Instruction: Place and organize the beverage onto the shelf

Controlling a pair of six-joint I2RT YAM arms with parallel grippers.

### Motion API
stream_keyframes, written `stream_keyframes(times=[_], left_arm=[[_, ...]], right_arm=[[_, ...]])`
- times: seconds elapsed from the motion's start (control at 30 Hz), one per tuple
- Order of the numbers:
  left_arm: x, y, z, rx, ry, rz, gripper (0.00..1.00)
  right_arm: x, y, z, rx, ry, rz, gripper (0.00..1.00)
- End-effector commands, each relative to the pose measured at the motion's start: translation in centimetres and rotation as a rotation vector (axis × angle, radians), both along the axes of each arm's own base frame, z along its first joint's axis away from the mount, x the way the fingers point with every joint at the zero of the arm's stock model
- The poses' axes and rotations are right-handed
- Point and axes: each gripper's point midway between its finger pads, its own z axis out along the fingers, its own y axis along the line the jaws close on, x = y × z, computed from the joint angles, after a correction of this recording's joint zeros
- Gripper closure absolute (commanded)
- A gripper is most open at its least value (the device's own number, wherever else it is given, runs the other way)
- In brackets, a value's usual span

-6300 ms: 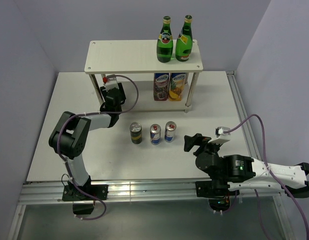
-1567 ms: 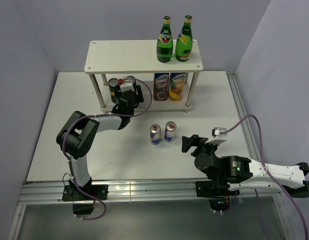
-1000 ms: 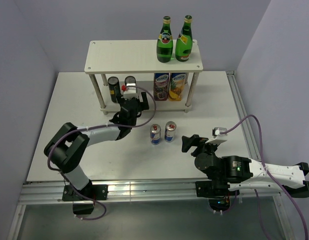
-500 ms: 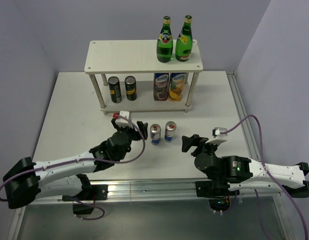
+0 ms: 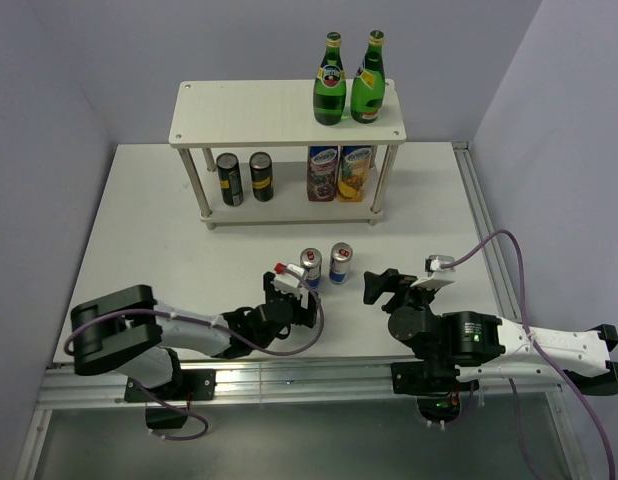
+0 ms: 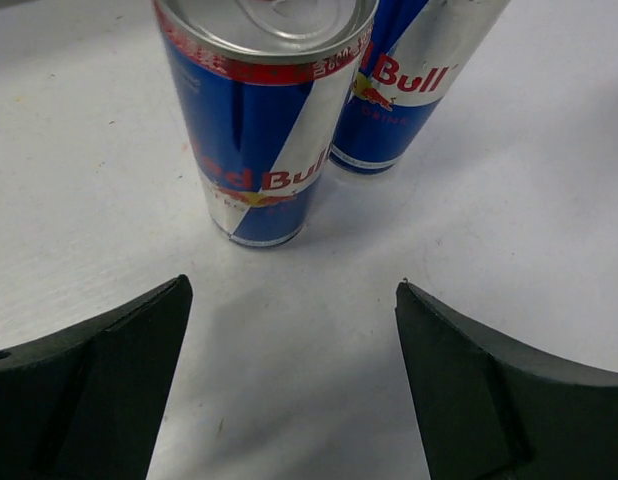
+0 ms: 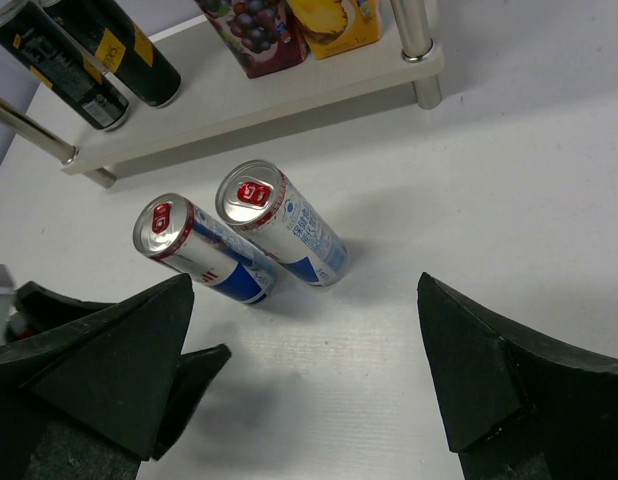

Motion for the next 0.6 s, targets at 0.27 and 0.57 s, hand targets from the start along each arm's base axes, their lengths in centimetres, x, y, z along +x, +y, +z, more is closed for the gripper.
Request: stream_keyframes(times=[0.27,0.57], left_arm=[[5.6,-3.5,1.1,-0.121,-0.111,0.204,0.19],[9.8,-2.6,0.3,-0.085,-0.162,0.321,0.48]], right_arm=[[0.2,-0.4,0.6,0.018,-0.023,-0.029,0.00],[0.2,-0.3,0.6,0.015,-0.024,-0.026,0.00]])
